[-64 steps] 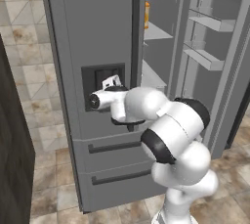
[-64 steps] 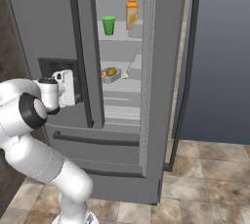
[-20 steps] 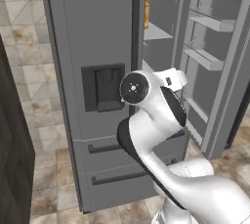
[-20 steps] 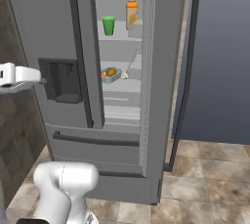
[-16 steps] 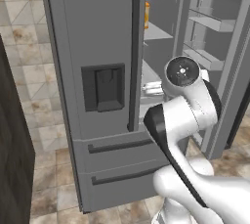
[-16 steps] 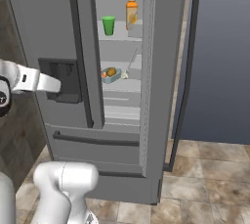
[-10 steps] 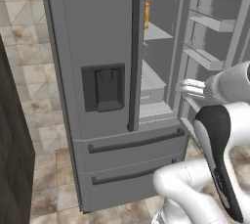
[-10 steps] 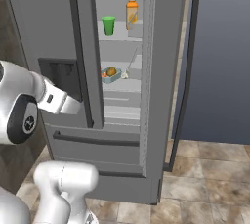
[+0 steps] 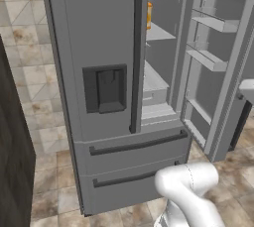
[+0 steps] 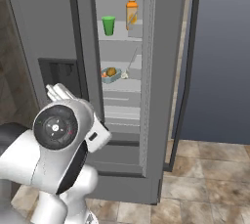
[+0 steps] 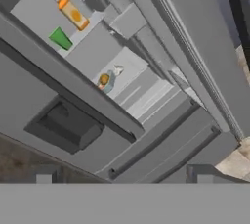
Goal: Place the tupperware on the second highest shelf of the fridge. Make space for the tupperware among the existing items by rearranging them on the shelves if needed. Close the fridge door when finished.
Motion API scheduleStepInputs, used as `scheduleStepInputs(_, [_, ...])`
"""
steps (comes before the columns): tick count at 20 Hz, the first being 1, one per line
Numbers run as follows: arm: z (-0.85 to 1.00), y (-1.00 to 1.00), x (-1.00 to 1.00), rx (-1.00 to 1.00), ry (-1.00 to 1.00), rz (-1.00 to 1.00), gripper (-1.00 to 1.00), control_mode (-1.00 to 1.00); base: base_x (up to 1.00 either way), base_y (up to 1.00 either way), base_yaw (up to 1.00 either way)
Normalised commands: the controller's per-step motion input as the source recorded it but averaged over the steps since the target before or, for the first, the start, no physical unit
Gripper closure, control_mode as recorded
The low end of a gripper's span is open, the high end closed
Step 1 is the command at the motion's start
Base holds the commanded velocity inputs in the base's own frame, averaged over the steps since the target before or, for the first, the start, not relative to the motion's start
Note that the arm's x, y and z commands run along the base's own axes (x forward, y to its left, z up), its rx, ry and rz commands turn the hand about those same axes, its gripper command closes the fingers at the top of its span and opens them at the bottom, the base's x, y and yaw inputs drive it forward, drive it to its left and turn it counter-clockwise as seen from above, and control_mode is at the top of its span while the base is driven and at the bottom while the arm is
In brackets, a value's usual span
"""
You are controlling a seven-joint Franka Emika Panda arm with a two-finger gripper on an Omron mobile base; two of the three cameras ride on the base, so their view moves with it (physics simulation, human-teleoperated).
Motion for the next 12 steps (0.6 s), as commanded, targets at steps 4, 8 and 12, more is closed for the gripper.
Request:
scheduleStepInputs(4, [0.00,-1.00,0.00,0.23,0.00,-0.05,-1.00,-1.00,0.00,0.00,0.00])
scheduleStepInputs(8, [0.00,-1.00,0.01,0.18,0.00,-0.04,-1.00,-1.00,0.00,0.00,0.00])
scheduleStepInputs(12, [0.00,-1.00,0.12,0.15,0.00,-0.03,-1.00,-1.00,0.00,0.00,0.00])
